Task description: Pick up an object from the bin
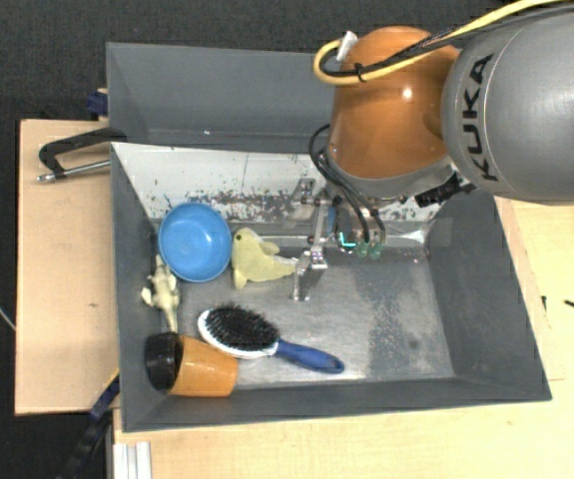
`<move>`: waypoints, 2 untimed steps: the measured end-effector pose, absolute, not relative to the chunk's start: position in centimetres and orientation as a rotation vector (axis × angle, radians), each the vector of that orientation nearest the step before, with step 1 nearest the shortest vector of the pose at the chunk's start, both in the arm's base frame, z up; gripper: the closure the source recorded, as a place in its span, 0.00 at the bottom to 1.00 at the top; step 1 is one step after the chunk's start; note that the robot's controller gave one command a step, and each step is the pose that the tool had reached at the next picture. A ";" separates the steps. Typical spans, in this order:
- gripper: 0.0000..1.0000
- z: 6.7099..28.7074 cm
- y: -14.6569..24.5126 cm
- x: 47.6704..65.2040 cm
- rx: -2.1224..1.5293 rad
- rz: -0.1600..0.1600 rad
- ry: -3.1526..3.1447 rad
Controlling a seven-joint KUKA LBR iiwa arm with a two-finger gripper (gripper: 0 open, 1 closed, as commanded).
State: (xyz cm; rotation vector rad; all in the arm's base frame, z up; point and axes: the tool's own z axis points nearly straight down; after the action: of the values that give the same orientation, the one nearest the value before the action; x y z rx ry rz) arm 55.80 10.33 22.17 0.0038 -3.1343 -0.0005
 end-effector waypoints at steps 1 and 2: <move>0.00 7.3 10.6 58.6 -0.256 -0.006 -3.141; 0.00 10.3 12.8 58.7 -0.143 -0.004 -3.147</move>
Offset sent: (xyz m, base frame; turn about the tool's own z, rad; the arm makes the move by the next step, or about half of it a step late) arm 0.0248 0.0021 -0.1517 0.1639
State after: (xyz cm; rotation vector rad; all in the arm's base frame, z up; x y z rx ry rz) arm 58.68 12.75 10.26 -0.1427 -3.1475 -0.0040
